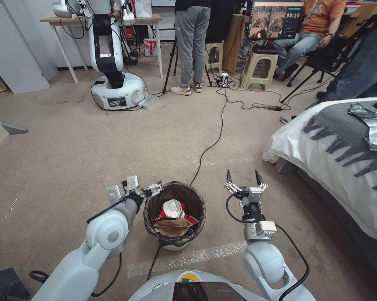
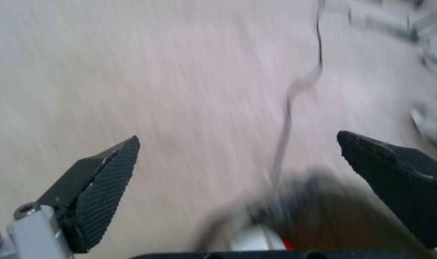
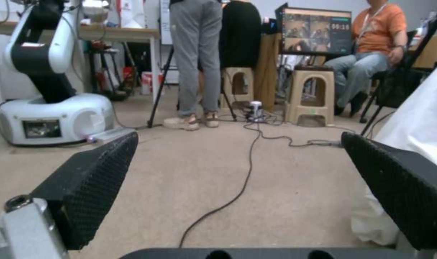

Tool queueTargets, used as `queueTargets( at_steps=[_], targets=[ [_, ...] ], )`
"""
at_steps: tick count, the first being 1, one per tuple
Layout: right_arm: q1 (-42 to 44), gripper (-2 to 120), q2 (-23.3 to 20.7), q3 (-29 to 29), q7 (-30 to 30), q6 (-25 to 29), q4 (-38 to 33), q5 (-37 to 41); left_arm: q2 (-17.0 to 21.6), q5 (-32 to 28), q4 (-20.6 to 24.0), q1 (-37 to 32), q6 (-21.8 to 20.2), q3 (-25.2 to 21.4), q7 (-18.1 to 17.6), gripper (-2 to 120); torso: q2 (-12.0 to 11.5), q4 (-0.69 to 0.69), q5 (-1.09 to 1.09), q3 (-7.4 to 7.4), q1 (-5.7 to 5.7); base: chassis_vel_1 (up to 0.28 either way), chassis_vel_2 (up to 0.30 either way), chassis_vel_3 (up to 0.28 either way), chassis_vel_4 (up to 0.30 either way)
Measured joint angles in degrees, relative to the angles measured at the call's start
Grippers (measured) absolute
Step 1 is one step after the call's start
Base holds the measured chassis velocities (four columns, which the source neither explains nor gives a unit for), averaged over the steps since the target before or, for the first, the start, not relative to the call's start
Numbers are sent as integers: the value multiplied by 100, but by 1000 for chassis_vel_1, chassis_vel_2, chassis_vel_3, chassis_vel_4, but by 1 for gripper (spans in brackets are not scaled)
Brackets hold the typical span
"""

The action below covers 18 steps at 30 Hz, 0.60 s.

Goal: Pick up the trash bin, then pick up the garbage from the floor and place it into the trash bin.

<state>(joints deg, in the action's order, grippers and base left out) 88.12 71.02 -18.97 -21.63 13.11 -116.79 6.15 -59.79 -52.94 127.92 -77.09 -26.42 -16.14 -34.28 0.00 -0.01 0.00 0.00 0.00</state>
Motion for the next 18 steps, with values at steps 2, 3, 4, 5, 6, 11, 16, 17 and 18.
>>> queueTargets(
  at_steps=[2,3,4,5,6,11,16,17,18],
  targets=[
    [-1,100,11,-58,0,7,-4,9,-40,566,5,-129,312,-83,226,100,0,0,1,0,0,0,0,0,0],
    [-6,100,30,-110,0,20,-4,10,-87,988,5,-220,505,-148,344,100,0,0,0,0,0,0,0,0,0],
    [-18,100,56,-172,-1,40,0,7,-172,1601,-2,-335,751,-260,489,100,0,0,0,0,0,0,0,0,0],
    [-18,100,56,-172,-1,40,0,7,-172,1601,-2,-335,751,-260,489,100,0,0,0,0,0,0,0,0,0],
    [-18,100,56,-172,-1,40,0,7,-172,1601,-2,-335,751,-260,489,100,0,0,0,0,0,0,0,0,0],
    [-28,100,251,-350,-15,107,91,-107,-805,3808,-262,-887,1663,-730,840,100,0,0,0,0,0,0,0,0,0],
    [19,100,407,-420,-7,233,225,-333,-1347,4720,-776,-1244,2377,-922,880,100,0,1,1,0,0,0,0,0,0],
    [30,100,441,-429,20,311,307,-424,-1514,4895,-964,-1307,2638,-968,884,100,0,0,0,0,0,0,0,0,0],
    [30,100,441,-429,20,311,307,-424,-1514,4895,-964,-1307,2638,-968,884,100,0,0,0,0,0,0,0,0,0]
  ],
)
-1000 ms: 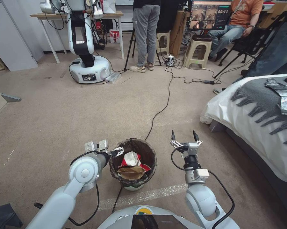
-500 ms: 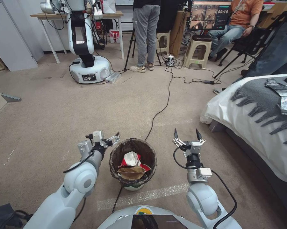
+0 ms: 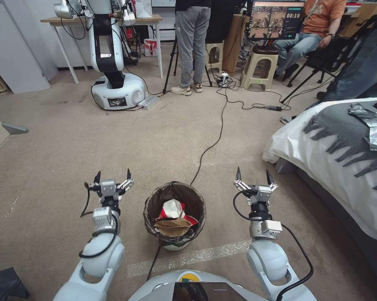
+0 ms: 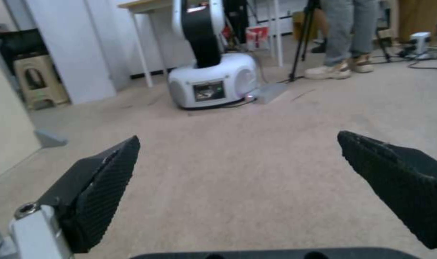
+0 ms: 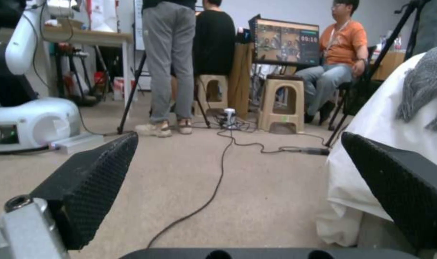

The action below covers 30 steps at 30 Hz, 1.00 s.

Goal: Pick up the trash bin, then pick up the garbage from the floor and place it into the trash bin.

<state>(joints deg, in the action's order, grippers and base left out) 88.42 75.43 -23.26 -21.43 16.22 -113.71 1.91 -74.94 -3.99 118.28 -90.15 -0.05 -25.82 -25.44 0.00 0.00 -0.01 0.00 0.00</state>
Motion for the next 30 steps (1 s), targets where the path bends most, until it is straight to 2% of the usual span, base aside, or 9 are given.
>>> queueTargets(
  at_steps=[2,10,16,30],
  targets=[
    [6,100,25,-2,33,91,104,-120,-194,247,-247,-49,319,-34,6,100,0,0,1,0,0,0,0,0,0],
    [1,100,66,40,75,400,466,-417,-612,475,-597,-185,694,44,-3,100,0,1,1,0,0,0,0,0,0],
    [-51,100,107,88,6,497,631,-543,-757,487,-627,-144,690,72,-50,100,0,0,0,0,0,0,0,0,0],
    [-55,100,108,100,-26,460,630,-540,-743,416,-590,-127,616,84,-76,100,0,0,0,0,0,0,0,0,0]
  ],
)
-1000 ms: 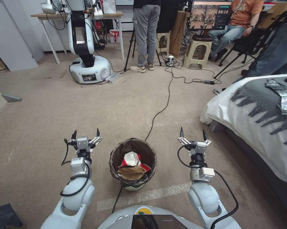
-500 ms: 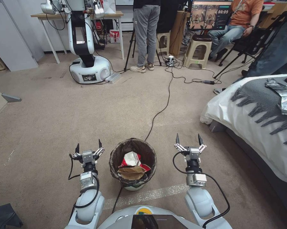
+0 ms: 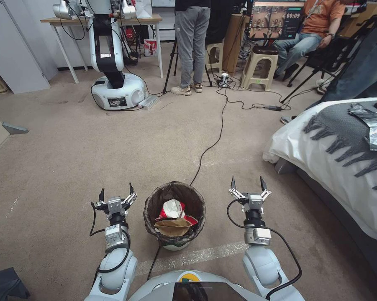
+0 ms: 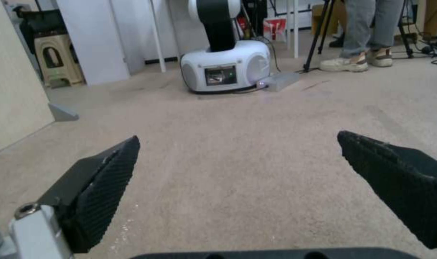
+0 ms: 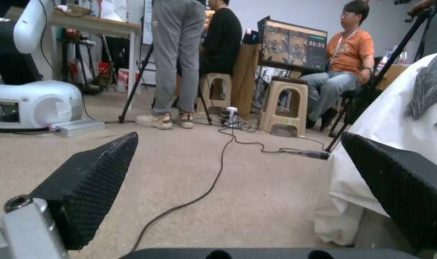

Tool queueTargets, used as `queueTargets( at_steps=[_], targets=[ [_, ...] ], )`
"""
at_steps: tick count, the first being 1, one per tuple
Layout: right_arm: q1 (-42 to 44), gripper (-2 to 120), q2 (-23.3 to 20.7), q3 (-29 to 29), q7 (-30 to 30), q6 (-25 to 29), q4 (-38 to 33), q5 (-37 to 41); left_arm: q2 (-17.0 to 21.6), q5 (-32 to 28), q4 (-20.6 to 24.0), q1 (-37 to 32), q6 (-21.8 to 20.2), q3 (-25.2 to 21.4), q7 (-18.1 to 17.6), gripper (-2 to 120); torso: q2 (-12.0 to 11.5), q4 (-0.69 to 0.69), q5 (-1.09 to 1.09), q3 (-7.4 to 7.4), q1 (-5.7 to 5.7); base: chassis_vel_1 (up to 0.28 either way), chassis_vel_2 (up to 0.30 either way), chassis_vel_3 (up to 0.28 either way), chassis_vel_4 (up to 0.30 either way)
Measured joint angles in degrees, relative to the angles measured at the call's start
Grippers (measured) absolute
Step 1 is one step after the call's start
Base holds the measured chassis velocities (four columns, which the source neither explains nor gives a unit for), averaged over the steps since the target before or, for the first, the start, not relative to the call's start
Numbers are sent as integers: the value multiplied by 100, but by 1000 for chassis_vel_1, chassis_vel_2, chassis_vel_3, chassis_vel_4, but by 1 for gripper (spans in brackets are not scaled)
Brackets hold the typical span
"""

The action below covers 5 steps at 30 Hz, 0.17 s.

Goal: Pick up the trash bin, then pick up the garbage from the floor and place it into the trash bin.

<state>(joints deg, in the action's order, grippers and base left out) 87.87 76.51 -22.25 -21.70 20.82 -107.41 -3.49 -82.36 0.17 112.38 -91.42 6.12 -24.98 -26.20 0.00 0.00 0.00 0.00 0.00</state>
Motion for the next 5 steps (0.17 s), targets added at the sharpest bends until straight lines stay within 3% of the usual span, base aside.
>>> queueTargets(
  at_steps=[5],
  targets=[
    [0,100,-2,0,-1,-5,-4,4,4,-9,6,2,-6,3,-2,100,0,0,0,0,0,0,0,0,0]
  ],
)
